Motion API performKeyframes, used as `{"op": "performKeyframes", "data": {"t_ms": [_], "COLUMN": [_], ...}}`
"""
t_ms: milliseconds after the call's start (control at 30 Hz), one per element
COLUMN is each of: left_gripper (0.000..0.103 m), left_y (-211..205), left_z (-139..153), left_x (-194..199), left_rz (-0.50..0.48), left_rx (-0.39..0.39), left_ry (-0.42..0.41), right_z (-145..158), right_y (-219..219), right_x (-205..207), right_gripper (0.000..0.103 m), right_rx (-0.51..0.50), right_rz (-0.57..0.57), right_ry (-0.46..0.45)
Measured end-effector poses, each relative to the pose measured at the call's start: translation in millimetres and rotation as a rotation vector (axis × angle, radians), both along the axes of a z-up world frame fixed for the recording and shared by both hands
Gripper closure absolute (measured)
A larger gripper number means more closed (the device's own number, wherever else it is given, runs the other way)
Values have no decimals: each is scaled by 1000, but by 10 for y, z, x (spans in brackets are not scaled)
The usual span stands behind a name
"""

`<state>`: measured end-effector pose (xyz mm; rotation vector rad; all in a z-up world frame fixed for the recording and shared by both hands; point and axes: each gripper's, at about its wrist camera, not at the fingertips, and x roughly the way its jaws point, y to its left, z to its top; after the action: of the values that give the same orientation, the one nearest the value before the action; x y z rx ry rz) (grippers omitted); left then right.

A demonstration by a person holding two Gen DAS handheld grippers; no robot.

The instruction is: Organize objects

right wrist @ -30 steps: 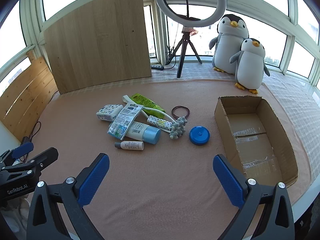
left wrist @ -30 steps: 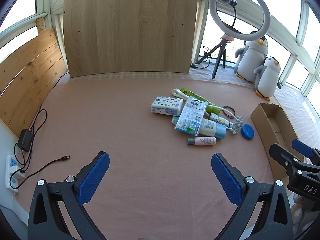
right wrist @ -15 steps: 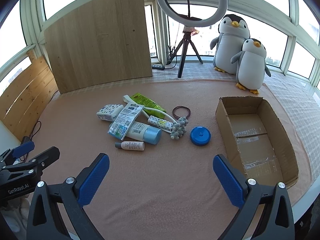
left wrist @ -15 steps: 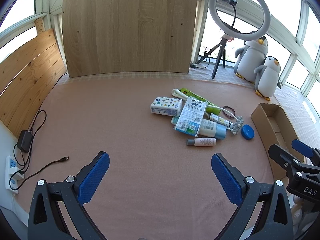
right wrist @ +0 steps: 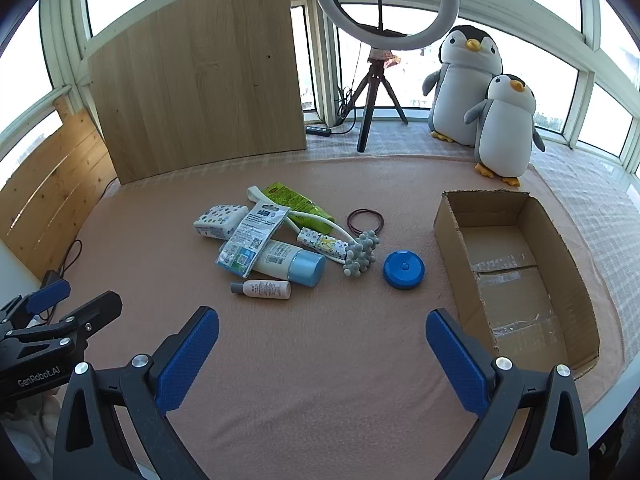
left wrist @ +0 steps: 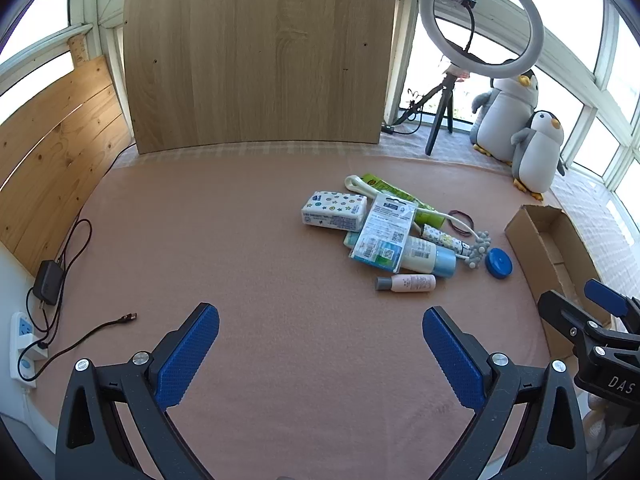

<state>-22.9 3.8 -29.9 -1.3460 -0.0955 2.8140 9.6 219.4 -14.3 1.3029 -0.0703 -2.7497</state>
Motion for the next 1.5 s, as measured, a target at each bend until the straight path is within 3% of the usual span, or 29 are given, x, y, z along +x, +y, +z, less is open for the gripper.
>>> {"op": "performKeyframes", "data": {"t_ms": [533, 1133, 1233, 1500], "left_gripper": [0, 1, 4, 27], "left_y": [57, 448, 502, 715], "left_z": [-223, -544, -557, -752], "left_x": [-241, -1152, -1374, -2010], "left_rz": [-12, -76, -73, -99], "left_rx": [-9, 5, 0, -47], "left_ry": [-32, -99, -103, -172], "right_z": [-135, -319, -355, -459], "right_y": [42, 338, 412, 599], "right_x": [-63, -46, -30, 27], "right_gripper": [1, 3, 7, 9], "right_rx": [-5, -59, -75, -71], "right_rz": [7, -22, -30, -67], "right_ry": [-47, -119, -137, -170]}}
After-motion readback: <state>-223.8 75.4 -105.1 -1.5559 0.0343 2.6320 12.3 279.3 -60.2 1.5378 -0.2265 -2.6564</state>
